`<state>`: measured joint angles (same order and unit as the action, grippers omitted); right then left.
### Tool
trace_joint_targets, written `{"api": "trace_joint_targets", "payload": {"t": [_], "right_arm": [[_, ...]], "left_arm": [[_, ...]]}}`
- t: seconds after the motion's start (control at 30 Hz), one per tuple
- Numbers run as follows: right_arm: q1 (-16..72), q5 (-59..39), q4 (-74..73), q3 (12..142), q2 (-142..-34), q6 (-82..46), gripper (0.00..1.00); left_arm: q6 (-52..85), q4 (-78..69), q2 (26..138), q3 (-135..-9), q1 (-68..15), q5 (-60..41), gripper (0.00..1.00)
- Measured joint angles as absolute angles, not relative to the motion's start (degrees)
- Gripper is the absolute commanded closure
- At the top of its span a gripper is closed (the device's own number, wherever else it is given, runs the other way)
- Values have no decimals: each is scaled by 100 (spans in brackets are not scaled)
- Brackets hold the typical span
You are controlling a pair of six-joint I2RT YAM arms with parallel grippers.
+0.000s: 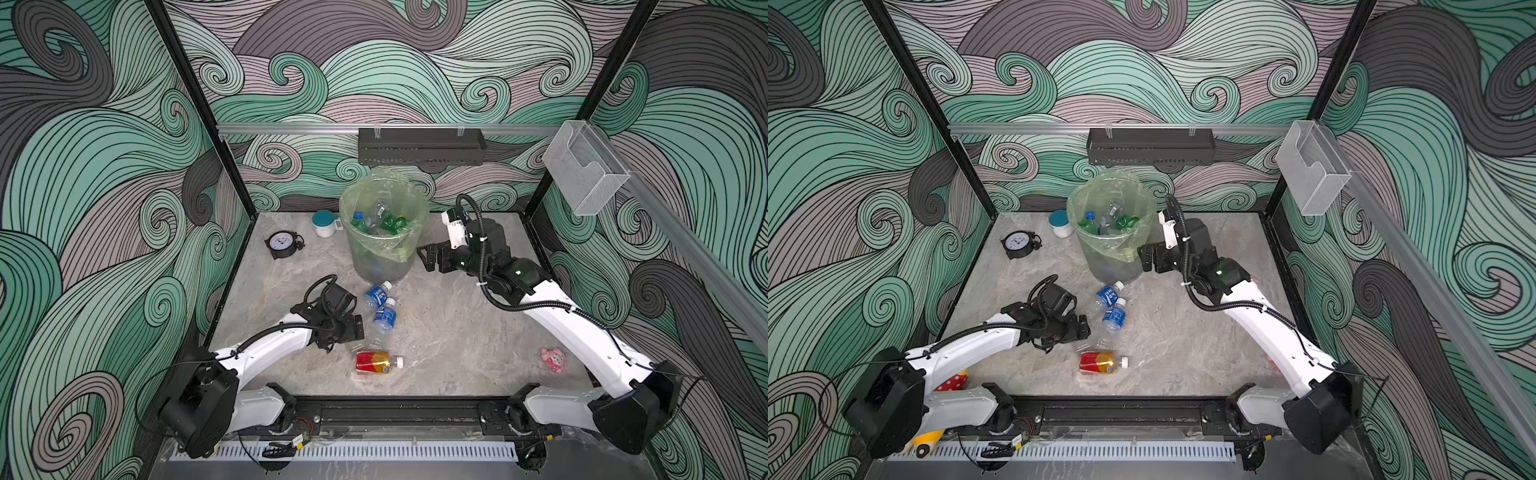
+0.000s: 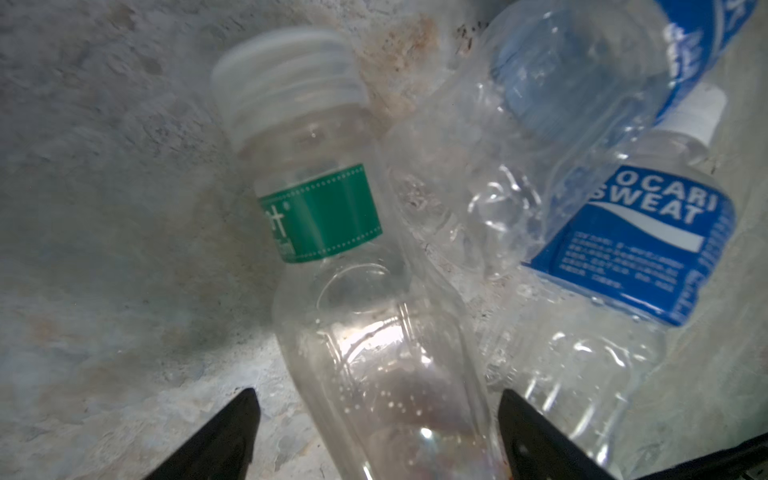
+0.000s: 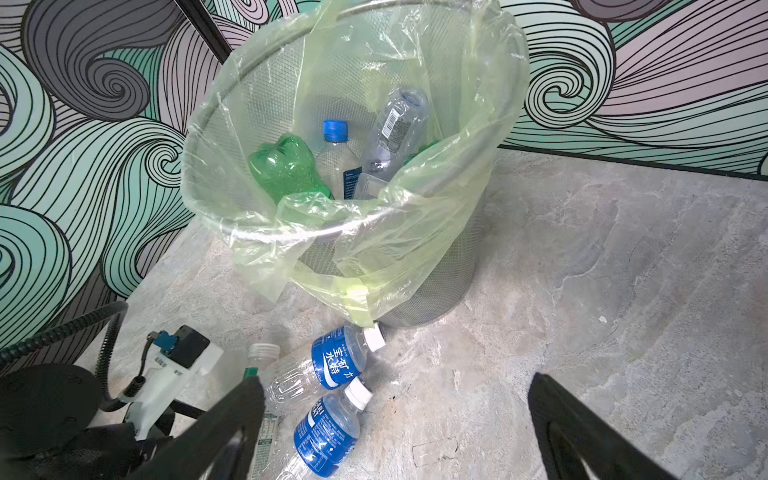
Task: Throw the plastic bottles in the bin
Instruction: 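Withdraw the right gripper while the left gripper lowers to the green-labelled clear bottle, then grasp the clear green-labelled bottle with the left gripper, then lift the green-labelled bottle with the left gripper and drop it into the bin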
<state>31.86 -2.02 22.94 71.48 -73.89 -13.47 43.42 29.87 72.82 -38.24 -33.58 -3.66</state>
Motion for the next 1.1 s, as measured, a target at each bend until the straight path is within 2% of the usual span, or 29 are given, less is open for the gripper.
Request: {"api": "trace_joint_targets", "payload": {"t": [0.3, 0.43, 0.73, 1.1], "right_arm": [[3179, -134, 2327, 7054, -7273, -1352, 1], [3179, -128, 2320, 7041, -7225, -1352, 1], [3159, -121, 2333, 6869, -7225, -1352, 1], [3085, 5, 2434, 6471, -7190, -1352, 1]], "left_arm": [[4451, 2995, 7673, -3835, -3358, -14, 32], [4458, 3083, 7703, -3837, -3358, 174, 44], [4466, 3500, 7623, -3951, -3356, 609, 51], [4294, 4150, 6525, -4348, -3192, 1446, 55]]}}
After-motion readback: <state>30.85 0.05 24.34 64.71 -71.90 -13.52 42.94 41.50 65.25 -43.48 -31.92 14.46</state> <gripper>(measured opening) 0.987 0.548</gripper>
